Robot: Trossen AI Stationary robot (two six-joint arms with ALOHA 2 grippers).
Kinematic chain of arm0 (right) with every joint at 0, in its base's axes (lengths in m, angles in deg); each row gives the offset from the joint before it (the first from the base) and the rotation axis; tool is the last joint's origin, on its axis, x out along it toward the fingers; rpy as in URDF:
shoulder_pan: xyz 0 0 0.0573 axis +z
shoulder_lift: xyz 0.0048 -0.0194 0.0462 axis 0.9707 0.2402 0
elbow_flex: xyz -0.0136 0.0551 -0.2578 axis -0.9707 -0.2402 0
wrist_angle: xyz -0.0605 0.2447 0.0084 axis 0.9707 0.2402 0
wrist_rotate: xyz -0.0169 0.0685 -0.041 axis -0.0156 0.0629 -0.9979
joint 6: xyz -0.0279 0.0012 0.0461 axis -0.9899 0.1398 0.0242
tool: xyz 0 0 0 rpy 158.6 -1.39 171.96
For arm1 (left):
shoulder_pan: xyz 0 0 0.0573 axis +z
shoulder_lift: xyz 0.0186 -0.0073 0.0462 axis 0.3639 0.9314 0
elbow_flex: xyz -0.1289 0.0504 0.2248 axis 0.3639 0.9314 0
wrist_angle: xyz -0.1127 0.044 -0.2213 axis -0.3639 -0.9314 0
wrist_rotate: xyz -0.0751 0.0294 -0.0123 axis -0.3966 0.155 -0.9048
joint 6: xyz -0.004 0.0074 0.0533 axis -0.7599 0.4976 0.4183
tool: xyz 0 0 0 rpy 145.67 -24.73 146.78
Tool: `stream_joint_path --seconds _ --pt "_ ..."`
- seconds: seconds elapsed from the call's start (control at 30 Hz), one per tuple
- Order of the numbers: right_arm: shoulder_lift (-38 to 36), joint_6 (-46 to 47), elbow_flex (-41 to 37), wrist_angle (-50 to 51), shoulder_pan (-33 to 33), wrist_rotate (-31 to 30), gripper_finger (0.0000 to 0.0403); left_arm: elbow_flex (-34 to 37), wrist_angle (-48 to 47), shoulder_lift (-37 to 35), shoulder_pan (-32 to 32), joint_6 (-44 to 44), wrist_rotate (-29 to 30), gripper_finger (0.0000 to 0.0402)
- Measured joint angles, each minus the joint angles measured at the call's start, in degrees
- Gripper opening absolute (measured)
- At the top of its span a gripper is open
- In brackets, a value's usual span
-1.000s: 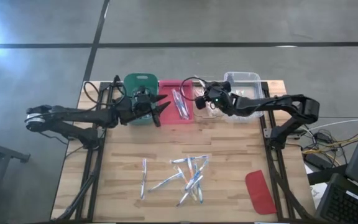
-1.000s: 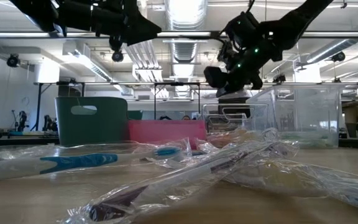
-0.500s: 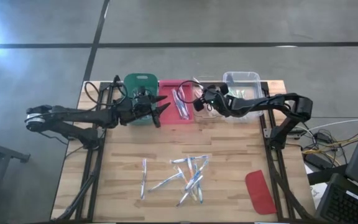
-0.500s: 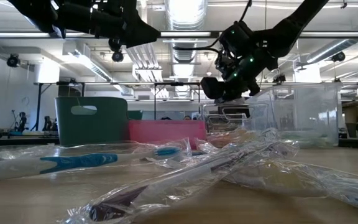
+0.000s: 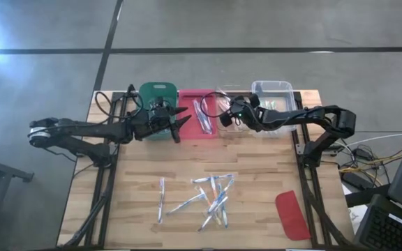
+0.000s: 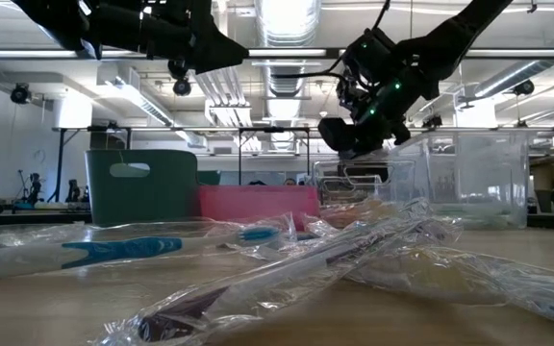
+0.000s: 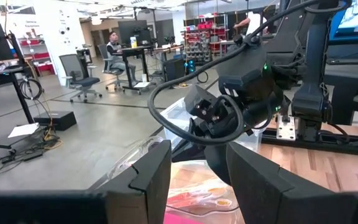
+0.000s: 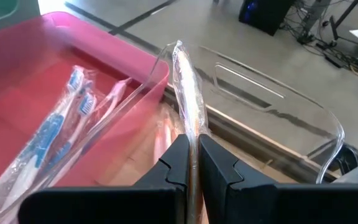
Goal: Pick & Place Toothbrushes
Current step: Put the orange toothbrush into the transparent bin
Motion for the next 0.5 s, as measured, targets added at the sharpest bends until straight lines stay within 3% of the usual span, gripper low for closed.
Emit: stream_joint_path --seconds 0.17,0.5 --pt "0.0 0.0 0.0 0.2 0.0 -0.1 0.0018 0.0 0.0 0.0 0.0 0.0 0.0 0.0161" --pt "-0.1 -0.4 0.1 0.6 0.0 2.9 0.0071 0.0 0.0 0.0 0.0 -0.1 0.0 0.0161"
